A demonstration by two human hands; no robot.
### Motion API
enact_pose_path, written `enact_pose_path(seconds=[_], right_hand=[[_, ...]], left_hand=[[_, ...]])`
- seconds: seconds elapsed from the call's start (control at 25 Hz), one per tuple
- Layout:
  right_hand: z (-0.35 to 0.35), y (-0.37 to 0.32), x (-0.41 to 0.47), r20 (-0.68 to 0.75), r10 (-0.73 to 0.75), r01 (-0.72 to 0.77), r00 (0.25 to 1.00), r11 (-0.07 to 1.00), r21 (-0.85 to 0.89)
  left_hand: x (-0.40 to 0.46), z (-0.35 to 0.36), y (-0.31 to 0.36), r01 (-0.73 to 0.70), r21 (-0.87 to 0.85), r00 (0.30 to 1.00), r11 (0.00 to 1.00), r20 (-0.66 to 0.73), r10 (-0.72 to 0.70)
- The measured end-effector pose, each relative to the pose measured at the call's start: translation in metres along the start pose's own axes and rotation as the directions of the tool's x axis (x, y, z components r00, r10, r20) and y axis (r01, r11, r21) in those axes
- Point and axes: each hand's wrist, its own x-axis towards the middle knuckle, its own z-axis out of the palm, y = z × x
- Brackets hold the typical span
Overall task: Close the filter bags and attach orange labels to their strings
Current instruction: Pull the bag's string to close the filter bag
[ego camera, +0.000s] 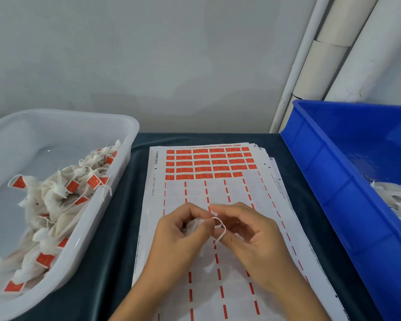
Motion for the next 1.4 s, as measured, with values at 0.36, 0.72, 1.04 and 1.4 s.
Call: enact_pose_path(seconds=[0.36, 0.72, 1.04, 1.4], right_hand=[[0.002, -0.006, -0.001, -0.222, -0.045, 0.055, 0.974, 0.998, 0.039], [0.000, -0.003, -0.001, -0.320, 0.093, -0.028, 0.943, 0.979, 0.201], [-0.004, -0.009, 0.004, -0.333, 0.206, -0.089, 0.920, 0.938, 0.335], [-0.033, -0.019, 0.039, -0.341, 0.176, -0.206, 0.923, 0.977, -0.053]], left_hand=[[-0.003, 0.003, 0.004, 0.002, 0.057, 0.995, 0.998, 0.104, -0.008], [-0.008, 0.009, 0.006, -0.054, 0.267, 0.974, 0.962, 0.225, -0.007], [-0.006, 0.007, 0.006, -0.020, 0.278, 0.975, 0.960, 0.220, -0.043], [0.000, 0.000, 0.009, 0.025, -0.055, 0.999, 0.998, 0.046, -0.023]])
